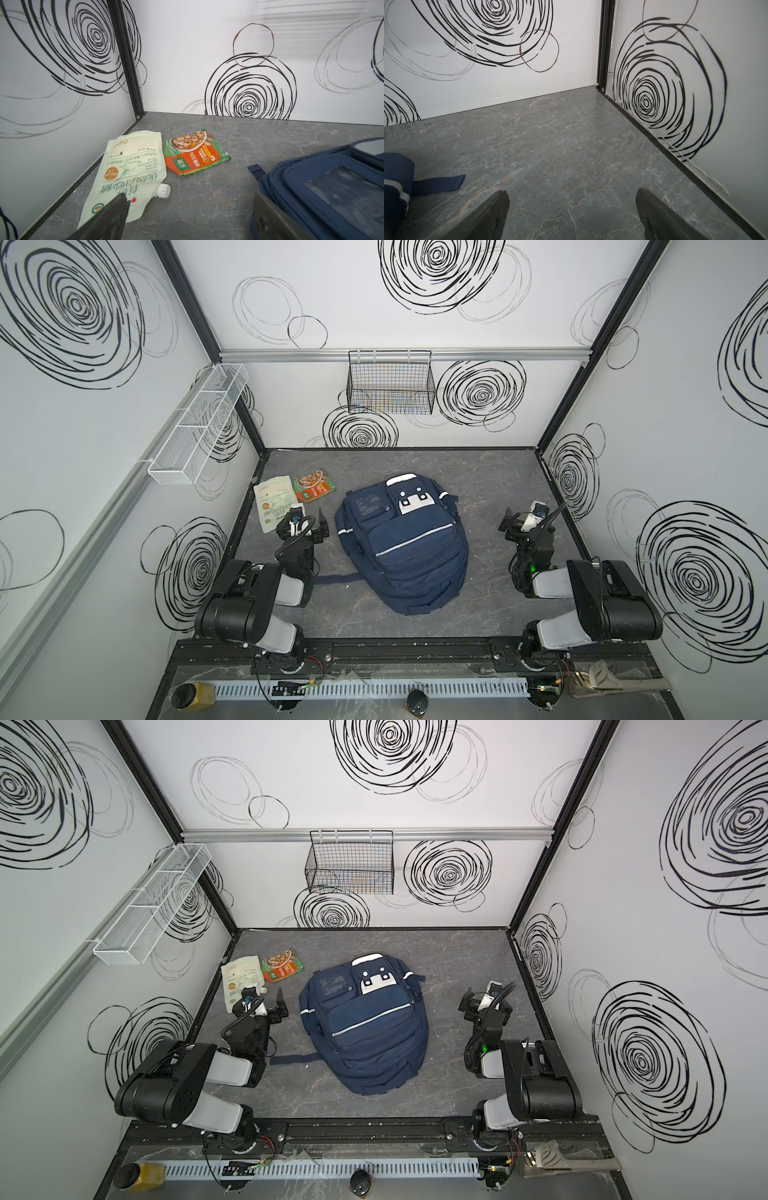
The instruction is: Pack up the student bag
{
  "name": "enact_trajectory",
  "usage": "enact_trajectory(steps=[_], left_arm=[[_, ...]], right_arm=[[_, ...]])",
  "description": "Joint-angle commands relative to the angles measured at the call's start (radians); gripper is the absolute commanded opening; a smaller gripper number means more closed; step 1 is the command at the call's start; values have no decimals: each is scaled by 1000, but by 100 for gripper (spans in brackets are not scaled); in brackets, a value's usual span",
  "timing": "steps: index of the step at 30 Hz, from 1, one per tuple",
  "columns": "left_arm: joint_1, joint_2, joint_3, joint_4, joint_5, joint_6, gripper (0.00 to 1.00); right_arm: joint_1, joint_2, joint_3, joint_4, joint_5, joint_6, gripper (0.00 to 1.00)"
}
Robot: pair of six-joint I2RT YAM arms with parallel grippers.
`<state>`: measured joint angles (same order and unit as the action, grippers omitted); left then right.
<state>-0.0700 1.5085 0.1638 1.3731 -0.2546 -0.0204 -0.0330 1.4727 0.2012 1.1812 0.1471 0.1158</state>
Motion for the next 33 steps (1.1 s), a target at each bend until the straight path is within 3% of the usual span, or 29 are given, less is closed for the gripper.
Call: enact_trajectory(steps=[1, 17, 23, 33], left_arm=[[5, -12, -4, 53, 24, -26, 96], [-24, -8, 5, 44, -7, 2, 96], [5, -9, 15, 17, 59, -8, 96], [-6, -10, 8, 32, 44, -3, 96]], right_arm=[[4, -2, 1, 11, 23, -2, 100], [14, -5, 0, 15, 36, -8, 100], [18, -2, 0, 14, 41, -10, 100], [18, -3, 1, 13, 40, -10, 100]])
